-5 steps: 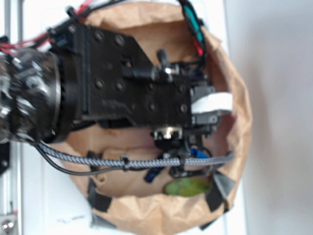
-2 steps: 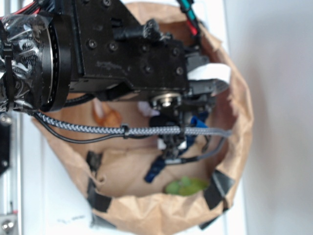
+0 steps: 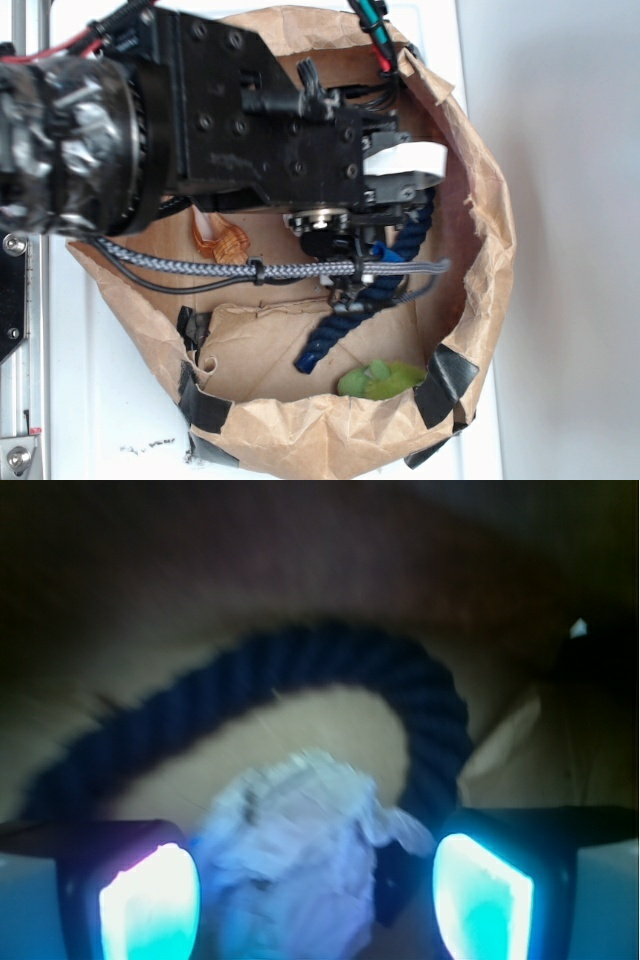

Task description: Grab the white paper.

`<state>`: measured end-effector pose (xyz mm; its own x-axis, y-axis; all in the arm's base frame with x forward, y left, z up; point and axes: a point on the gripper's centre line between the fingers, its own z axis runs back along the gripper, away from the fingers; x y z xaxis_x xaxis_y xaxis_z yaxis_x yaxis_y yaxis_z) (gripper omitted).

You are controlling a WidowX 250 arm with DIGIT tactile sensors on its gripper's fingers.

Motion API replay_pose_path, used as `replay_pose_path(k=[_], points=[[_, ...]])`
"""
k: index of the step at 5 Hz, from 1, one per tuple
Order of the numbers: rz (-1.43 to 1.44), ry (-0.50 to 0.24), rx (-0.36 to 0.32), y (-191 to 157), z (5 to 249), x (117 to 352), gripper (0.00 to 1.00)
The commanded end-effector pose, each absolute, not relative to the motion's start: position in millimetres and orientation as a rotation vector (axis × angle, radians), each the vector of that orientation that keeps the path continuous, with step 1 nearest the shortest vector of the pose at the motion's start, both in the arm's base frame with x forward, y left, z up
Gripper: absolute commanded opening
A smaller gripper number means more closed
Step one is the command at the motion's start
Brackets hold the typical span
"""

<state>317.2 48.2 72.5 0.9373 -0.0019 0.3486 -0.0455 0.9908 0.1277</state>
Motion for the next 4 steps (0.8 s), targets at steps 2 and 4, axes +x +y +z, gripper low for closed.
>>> replay_pose_path(k=[2,4], points=[[0.003,-0.383,0.161,28.7,58.8,320.2,0.06],[0.017,-0.398,0.173,31.9,62.4,320.0,0.00]])
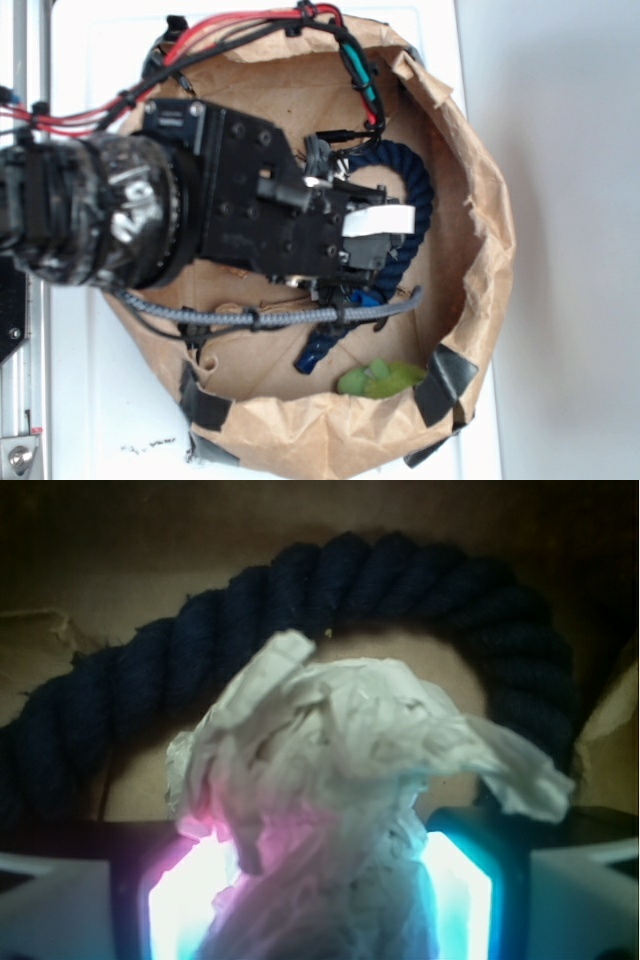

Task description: Grab the white paper.

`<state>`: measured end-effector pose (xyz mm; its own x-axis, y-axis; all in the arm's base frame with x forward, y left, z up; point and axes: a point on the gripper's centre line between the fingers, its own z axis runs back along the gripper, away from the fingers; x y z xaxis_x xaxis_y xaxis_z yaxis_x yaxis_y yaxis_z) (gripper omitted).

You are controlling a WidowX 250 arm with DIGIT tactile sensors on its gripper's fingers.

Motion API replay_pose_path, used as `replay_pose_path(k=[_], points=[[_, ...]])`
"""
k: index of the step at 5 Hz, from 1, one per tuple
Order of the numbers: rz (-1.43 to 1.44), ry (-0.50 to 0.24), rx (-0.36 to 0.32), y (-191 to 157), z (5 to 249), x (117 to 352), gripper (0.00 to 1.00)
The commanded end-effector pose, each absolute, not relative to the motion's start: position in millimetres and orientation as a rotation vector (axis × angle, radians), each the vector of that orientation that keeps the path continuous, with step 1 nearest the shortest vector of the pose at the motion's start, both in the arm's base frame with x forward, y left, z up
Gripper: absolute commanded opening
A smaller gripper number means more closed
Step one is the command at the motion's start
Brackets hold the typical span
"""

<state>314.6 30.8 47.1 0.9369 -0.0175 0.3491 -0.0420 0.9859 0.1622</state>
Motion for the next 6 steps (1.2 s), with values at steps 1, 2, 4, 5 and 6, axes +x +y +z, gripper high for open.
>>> replay_pose_path(k=[1,2,4,5,6], points=[[0.049,-0.396,0.118,34.3,93.5,316.7,0.00],[0.076,-0.367,0.045,31.7,141.3,310.5,0.00],[-0.048,-0.285,-0.055,24.3,210.5,297.5,0.00],[-0.071,-0.278,-0.072,18.6,226.1,286.5,0.00],[-0.074,-0.293,-0.035,11.2,222.7,283.2,0.00]])
